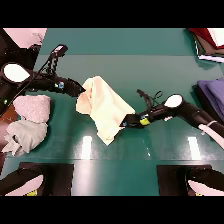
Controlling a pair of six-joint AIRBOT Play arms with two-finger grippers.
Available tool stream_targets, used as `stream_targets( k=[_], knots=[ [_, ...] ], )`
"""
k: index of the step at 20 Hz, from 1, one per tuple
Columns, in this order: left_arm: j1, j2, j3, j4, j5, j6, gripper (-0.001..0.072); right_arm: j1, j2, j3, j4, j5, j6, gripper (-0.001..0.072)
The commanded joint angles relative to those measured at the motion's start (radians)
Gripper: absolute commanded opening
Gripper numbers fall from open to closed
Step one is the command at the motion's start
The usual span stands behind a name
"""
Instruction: Fold the shirts.
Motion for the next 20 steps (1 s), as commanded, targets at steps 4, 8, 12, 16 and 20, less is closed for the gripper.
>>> stream_targets(
  k=[4,8,12,16,20],
  knots=[
    [0.000,0.003,0.001,0.005,-0.058,-0.034,0.0031,0.052,-0.069,0.038,0.123,-0.159,-0.069,0.0084],
    [0.000,0.041,0.079,0.177,-0.124,-0.135,0.0031,-0.027,0.006,0.167,-0.135,-0.080,-0.029,0.0012],
    [0.000,0.156,0.327,0.330,-0.224,-0.150,0.0031,-0.227,0.209,0.399,-0.528,0.104,0.122,0.0012],
    [0.000,0.235,0.532,0.211,-0.276,-0.149,0.0031,-0.381,0.359,0.615,-0.550,0.193,0.117,0.0012],
    [0.000,0.254,0.701,0.163,-0.446,-0.167,0.0031,-0.439,0.446,0.770,-0.555,0.296,0.116,0.0011]
  ],
)
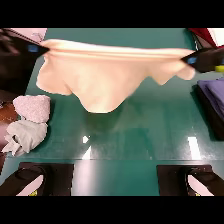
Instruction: Fold the shirts.
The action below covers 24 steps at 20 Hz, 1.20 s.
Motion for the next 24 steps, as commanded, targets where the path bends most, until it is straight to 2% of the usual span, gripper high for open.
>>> stream_targets(
  k=[1,5,8,10,12,13,15,17,18,22,24],
  knots=[
    [0.001,0.022,0.168,-0.033,-0.156,-0.041,0.0031,-0.055,0.082,0.151,-0.057,0.116,0.009,0.0012],
    [0.001,0.022,0.307,-0.108,-0.225,-0.106,0.0031,-0.055,0.077,0.300,-0.056,0.254,0.011,0.0012],
    [0.001,0.017,0.288,-0.152,-0.265,-0.117,0.0031,-0.040,-0.007,0.372,-0.054,0.369,0.055,0.0012],
    [0.001,0.010,0.180,-0.151,-0.265,-0.112,0.0031,-0.005,-0.088,0.357,-0.054,0.417,0.093,0.0012],
    [0.001,0.007,-0.017,-0.150,-0.243,-0.109,0.0031,0.043,-0.174,0.281,-0.053,0.423,0.093,0.0012],
    [0.001,-0.002,-0.136,-0.150,-0.232,-0.079,0.0031,0.065,-0.223,0.231,-0.054,0.422,0.090,0.0012],
    [0.001,-0.038,-0.361,-0.139,-0.153,-0.038,0.0031,0.079,-0.320,0.144,-0.053,0.401,0.068,0.0012],
    [0.001,-0.114,-0.520,-0.119,-0.007,-0.031,0.0032,0.063,-0.418,0.068,-0.054,0.330,0.053,0.0012],
    [0.002,-0.170,-0.553,-0.119,0.061,0.000,0.0031,0.048,-0.457,0.044,-0.054,0.281,0.053,0.0012],
    [0.002,-0.392,-0.497,-0.122,0.338,0.039,0.0032,-0.013,-0.566,0.030,-0.053,0.095,0.054,0.0013],
    [0.002,-0.463,-0.426,-0.122,0.424,0.039,0.0032,-0.034,-0.576,0.030,-0.053,-0.002,0.054,0.0013]
  ],
)
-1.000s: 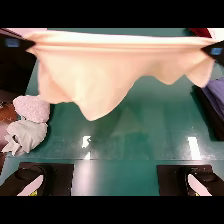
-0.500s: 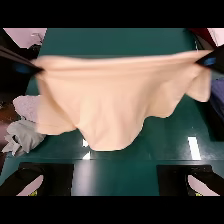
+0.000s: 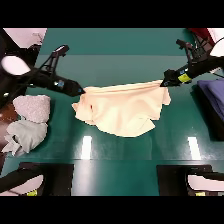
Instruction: Fold the shirts.
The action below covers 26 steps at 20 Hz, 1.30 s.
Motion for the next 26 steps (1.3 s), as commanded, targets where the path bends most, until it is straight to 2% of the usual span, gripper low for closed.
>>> stream_targets(
  k=[1,4,5,6,7,8,11,13,15,20,26],
  knots=[
    [0.000,-0.143,0.079,0.002,0.220,0.020,0.0032,-0.040,-0.048,-0.014,0.001,-0.199,-0.002,0.0013],
    [0.000,-0.170,0.155,0.003,0.286,0.019,0.0037,-0.066,-0.048,-0.010,0.005,-0.289,-0.002,0.0020],
    [0.001,-0.170,0.169,0.003,0.285,0.018,0.0269,-0.074,-0.048,-0.010,0.009,-0.295,-0.002,0.0128],
    [0.001,-0.169,0.180,0.006,0.275,0.019,0.0591,-0.085,-0.048,-0.010,0.010,-0.294,-0.002,0.0375],
    [0.001,-0.168,0.196,0.027,0.248,0.018,0.0682,-0.095,-0.048,-0.010,0.010,-0.277,-0.002,0.0493],
    [0.001,-0.168,0.215,0.061,0.198,0.017,0.0644,-0.109,-0.045,-0.010,0.009,-0.243,-0.002,0.0492],
    [0.001,-0.169,0.238,0.127,-0.016,-0.049,0.0643,-0.142,-0.025,-0.011,0.009,-0.119,-0.046,0.0452],
    [0.001,-0.169,0.182,0.116,-0.074,-0.076,0.0643,-0.152,0.005,-0.029,0.008,-0.077,-0.074,0.0449],
    [0.001,-0.169,0.090,0.064,-0.041,-0.090,0.0643,-0.161,0.053,-0.081,0.008,-0.088,-0.084,0.0448],
    [0.000,-0.191,-0.077,-0.139,0.219,-0.089,0.0642,-0.160,0.181,-0.270,0.007,-0.169,-0.092,0.0449],
    [0.000,-0.272,-0.075,-0.270,0.321,-0.052,0.0642,-0.160,0.268,-0.412,0.007,-0.209,-0.092,0.0449]
  ],
)
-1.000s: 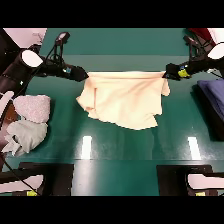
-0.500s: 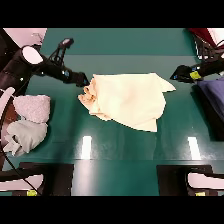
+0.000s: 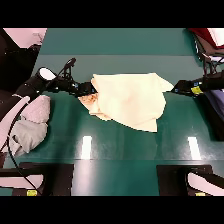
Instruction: Fold the shirts.
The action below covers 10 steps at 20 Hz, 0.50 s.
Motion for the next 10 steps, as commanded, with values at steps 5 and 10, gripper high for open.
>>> stream_targets(
  k=[5,10],
  knots=[
    [-0.003,-0.026,-0.010,-0.077,0.142,0.017,0.0640,0.000,0.039,-0.100,0.003,-0.027,0.000,0.0449],
    [-0.002,-0.048,-0.010,-0.077,0.154,0.018,0.0166,-0.001,0.039,-0.170,0.003,-0.058,0.029,0.0450]
  ],
)
